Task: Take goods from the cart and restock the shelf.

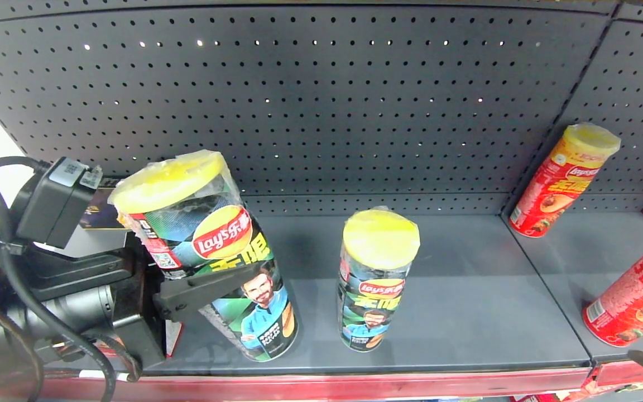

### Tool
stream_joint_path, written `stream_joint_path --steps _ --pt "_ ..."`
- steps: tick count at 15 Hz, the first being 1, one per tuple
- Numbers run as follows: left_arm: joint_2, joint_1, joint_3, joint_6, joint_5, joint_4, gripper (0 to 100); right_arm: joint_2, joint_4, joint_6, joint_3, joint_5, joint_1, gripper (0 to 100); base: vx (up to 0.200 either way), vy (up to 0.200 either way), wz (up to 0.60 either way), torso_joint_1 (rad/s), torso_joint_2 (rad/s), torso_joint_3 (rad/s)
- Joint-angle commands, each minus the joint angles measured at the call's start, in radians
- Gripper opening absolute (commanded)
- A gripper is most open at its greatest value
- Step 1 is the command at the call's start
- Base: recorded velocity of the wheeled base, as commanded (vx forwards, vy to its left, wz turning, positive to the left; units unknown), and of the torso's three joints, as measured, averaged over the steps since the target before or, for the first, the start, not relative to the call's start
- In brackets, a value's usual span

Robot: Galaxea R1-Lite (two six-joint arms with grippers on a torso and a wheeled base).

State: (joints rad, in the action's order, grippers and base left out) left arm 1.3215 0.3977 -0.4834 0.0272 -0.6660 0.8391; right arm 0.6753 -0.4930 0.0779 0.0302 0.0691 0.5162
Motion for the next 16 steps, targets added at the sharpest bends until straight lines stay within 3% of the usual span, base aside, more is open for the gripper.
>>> stream_joint_path --steps 1,4,6,10,12,14,16 --pt "0.002 0.006 -0.037 0.0 0.005 0.0 0 -0.293 0.191 -0.01 -0.026 0.11 -0.025 100 0.0 0.0 0.0 0.0 0.0 0.0" --pt "-0.002 0.009 -0.044 0.0 0.016 -0.025 0 -0.608 0.485 -0.01 -0.01 0.162 -0.146 100 0.0 0.0 0.0 0.0 0.0 0.0" --pt "-0.002 0.015 -0.037 -0.003 0.011 -0.028 0 -0.646 0.508 -0.024 0.004 0.178 -0.225 100 0.0 0.0 0.0 0.0 0.0 0.0" --pt "-0.001 0.012 -0.047 -0.001 0.008 -0.054 0 -0.631 0.516 -0.033 0.011 0.363 -0.226 100 0.0 0.0 0.0 0.0 0.0 0.0" --pt "0.007 0.006 -0.06 -0.001 -0.027 -0.055 0 -0.585 0.514 -0.03 0.01 0.354 -0.251 100 0.0 0.0 0.0 0.0 0.0 0.0" --pt "0.005 0.003 -0.067 0.0 -0.055 -0.06 0 -0.635 0.513 -0.04 0.005 0.187 -0.185 100 0.0 0.0 0.0 0.0 0.0 0.0" --pt "0.004 0.003 -0.076 0.0 -0.058 -0.064 0 -0.675 0.513 -0.044 0.004 0.121 -0.134 100 0.0 0.0 0.0 0.0 0.0 0.0"
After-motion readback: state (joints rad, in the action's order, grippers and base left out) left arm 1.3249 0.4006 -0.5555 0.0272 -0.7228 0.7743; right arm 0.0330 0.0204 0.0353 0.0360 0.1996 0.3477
